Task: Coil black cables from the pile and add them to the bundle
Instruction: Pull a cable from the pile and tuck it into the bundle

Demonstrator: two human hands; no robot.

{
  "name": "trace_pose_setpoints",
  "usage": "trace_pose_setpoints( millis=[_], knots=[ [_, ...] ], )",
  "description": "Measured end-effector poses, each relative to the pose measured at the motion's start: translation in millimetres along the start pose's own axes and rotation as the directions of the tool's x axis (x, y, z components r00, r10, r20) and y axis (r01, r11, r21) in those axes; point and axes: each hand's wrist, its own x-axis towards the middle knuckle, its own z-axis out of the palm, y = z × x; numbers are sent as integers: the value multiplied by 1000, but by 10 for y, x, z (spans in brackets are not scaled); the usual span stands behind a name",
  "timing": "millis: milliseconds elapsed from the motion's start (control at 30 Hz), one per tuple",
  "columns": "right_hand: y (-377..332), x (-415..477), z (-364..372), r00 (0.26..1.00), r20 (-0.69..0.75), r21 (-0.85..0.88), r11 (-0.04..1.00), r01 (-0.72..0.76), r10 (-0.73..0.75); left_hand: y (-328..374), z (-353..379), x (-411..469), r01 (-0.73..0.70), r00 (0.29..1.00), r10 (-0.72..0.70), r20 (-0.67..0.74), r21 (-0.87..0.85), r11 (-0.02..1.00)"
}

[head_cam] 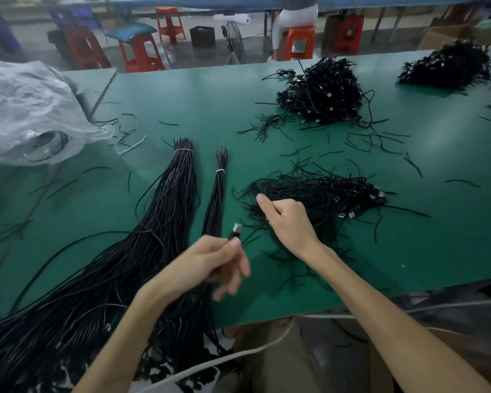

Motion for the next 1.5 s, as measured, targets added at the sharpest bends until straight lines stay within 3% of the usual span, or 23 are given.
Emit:
trace_pose_setpoints(
  millis=[100, 167, 233, 300, 400, 500, 533, 600, 700, 767, 800, 867, 933, 1000, 1100, 1200, 1267, 1367, 1433, 1500],
  knots=[
    [-205, 37, 38, 999, -20, 63, 997, 46, -45, -125, 183, 144, 63, 978, -11, -210, 240, 969],
    [-346, -12, 92, 997, -9, 115, 991, 75, -74, -187, 256, 226, 19, 928, 7, -372, 68, 998],
    [-428, -77, 151, 996, 29, 205, 976, 71, -79, -194, 288, 286, -111, 885, -10, -466, -231, 967],
    [-475, -148, 216, 992, 77, 238, 968, 78, -99, -163, 286, 335, -222, 871, -58, -487, -497, 839],
    [-482, -292, 345, 976, 112, 116, 978, 172, -184, -50, 212, 391, -298, 878, -125, -461, -733, 611],
    [-355, -361, 410, 969, 166, -4, 982, 189, -186, 73, 64, 322, -408, 880, -140, -453, -874, 264],
    [-303, -358, 394, 973, 156, -32, 983, 178, -171, 97, 17, 265, -428, 885, -106, -453, -882, 199],
    [-201, -299, 307, 989, 71, -71, 989, 134, -129, 135, -64, 134, -403, 909, -16, -417, -889, 219],
    [-106, -120, 118, 992, -106, -69, 996, 60, -67, 126, -159, -36, -284, 954, 79, -289, -787, 548],
    [-137, -15, 32, 982, -174, -94, 994, 60, -76, 101, -171, -75, -163, 974, 57, -220, -501, 850],
    [-182, 16, 17, 978, -187, -100, 992, 76, -94, 89, -152, -58, -94, 979, 34, -199, -296, 950],
    [-310, 28, 45, 972, -190, -93, 988, 120, -136, 87, -62, 9, -8, 992, 7, -128, -6, 1000],
    [-431, -6, 115, 970, -188, -45, 988, 150, -156, 73, 49, 85, 3, 996, 8, -88, 121, 993],
    [-500, -74, 193, 977, -176, 34, 991, 129, -121, 27, 134, 138, -1, 982, 28, -184, 141, 990],
    [-549, -220, 270, 994, -102, 207, 977, 45, -24, -87, 200, 205, -105, 925, 30, -379, -177, 979],
    [-562, -330, 294, 998, -45, 322, 946, 48, -36, -108, 224, 215, -263, 926, 25, -378, -595, 759],
    [-579, -357, 275, 996, -55, 315, 946, 79, -65, -83, 229, 238, -276, 932, 26, -363, -659, 700],
    [-580, -424, 289, 984, -40, 125, 976, 180, -176, 9, 233, 275, -270, 930, -26, -367, -730, 627],
    [-574, -511, 355, 980, 27, 39, 980, 197, -198, 85, 210, 285, -290, 921, -102, -377, -835, 469],
    [-505, -590, 417, 985, 89, 82, 986, 142, -149, 141, 177, 267, -344, 913, -128, -387, -899, 270]
  ],
)
